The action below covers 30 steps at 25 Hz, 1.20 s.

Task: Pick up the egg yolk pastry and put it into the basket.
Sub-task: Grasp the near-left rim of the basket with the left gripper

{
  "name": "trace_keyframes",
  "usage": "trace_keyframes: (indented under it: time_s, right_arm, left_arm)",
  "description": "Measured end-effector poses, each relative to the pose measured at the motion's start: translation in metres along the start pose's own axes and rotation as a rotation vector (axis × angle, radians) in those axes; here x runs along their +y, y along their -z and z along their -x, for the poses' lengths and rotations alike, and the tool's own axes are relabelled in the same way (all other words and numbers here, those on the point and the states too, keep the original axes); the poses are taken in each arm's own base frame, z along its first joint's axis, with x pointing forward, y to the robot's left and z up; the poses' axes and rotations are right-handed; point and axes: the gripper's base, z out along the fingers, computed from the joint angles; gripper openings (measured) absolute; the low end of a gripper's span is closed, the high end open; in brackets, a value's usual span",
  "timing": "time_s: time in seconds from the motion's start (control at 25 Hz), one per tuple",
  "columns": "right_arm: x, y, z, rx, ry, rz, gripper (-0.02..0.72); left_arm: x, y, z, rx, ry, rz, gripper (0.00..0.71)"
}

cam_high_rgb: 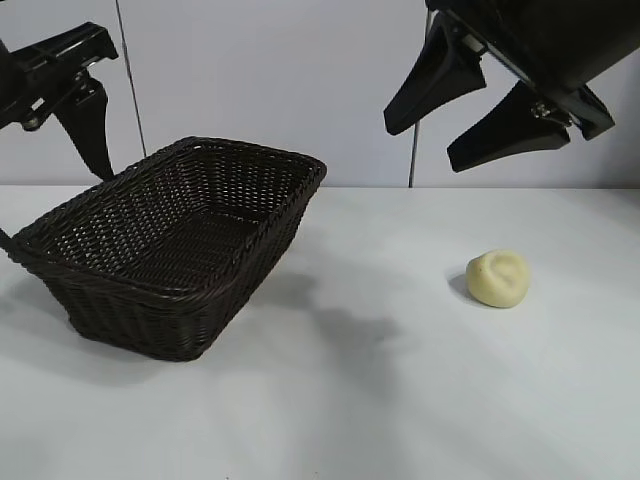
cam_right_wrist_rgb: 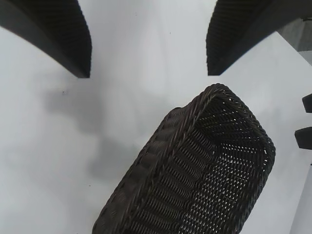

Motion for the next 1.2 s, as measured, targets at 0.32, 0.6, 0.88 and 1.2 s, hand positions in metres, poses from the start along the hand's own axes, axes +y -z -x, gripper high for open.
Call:
trace_keyframes:
  time_s: [0.32, 0.6, 0.88, 1.2]
  right_arm:
    - [0.000, 0.000, 0.000, 0.000, 0.000, 0.000, 0.486]
    - [0.000, 0.000, 0.000, 0.000, 0.001, 0.000, 0.486]
    - [0.000, 0.000, 0.000, 0.001, 0.003, -0.002, 0.486]
    - [0.000, 0.000, 0.000, 0.002, 0.003, -0.002, 0.486]
  left_arm:
    - [-0.002, -0.021, 0.000, 0.010, 0.009, 0.031, 0.540]
    - [-0.003, -0.045, -0.001, 0.022, 0.019, 0.070, 0.540]
    - [-0.003, -0.084, -0.003, 0.034, 0.044, 0.115, 0.540]
    - [0.003, -0.106, 0.003, 0.037, 0.064, 0.152, 0.529]
